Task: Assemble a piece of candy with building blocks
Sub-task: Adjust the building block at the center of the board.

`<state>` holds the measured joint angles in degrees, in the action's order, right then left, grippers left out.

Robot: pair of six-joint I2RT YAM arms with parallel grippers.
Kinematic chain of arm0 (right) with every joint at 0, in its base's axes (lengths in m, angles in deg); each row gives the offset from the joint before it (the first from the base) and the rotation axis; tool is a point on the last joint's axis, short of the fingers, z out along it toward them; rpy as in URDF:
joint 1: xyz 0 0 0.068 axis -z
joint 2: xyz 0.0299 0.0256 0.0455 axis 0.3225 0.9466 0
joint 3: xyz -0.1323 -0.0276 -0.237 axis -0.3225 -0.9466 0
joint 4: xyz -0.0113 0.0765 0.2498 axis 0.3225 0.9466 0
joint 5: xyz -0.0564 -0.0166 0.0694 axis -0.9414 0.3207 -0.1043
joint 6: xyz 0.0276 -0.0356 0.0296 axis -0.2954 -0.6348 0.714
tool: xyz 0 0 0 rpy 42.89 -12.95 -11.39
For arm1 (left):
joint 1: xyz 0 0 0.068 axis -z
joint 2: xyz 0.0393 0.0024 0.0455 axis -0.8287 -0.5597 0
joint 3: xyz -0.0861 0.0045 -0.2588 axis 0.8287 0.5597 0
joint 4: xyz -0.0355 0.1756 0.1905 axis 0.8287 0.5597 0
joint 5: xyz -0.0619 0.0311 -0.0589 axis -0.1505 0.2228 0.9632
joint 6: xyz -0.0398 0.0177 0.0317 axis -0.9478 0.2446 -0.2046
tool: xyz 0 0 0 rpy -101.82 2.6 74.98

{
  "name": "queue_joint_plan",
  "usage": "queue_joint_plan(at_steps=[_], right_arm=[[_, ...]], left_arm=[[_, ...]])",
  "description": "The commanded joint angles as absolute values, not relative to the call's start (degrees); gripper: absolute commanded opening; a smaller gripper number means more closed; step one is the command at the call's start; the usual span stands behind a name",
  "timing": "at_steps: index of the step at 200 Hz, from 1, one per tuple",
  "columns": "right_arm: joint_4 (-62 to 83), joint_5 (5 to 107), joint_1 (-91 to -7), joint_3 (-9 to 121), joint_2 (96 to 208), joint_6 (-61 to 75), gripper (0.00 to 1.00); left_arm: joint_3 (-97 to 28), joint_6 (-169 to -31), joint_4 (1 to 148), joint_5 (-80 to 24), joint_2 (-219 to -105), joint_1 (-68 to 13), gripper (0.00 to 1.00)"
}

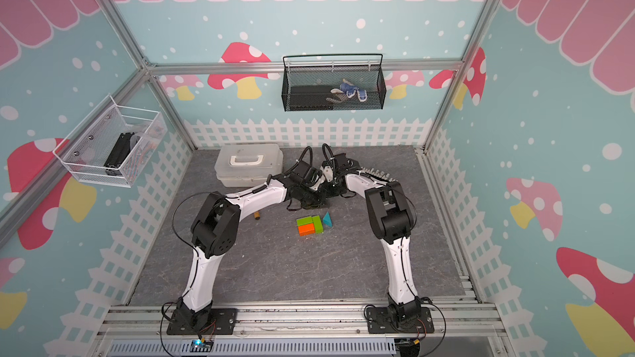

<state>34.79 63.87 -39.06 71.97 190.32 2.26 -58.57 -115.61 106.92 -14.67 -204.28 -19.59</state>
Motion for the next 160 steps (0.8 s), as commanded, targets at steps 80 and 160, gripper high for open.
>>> queue_joint_plan(at_steps=[80, 160], right_arm=[[36.0, 62.9, -39.2, 67.9, 185.5, 0.4, 0.05], [36.7, 62.6, -39.2, 67.2, 185.4, 0.5, 0.05]], left_arm=[[-57.0, -113.7, 111.6, -23.4, -204.2, -22.9, 0.05], [-55.9, -112.1, 109.9, -18.7, -200.7, -22.3, 0.06]])
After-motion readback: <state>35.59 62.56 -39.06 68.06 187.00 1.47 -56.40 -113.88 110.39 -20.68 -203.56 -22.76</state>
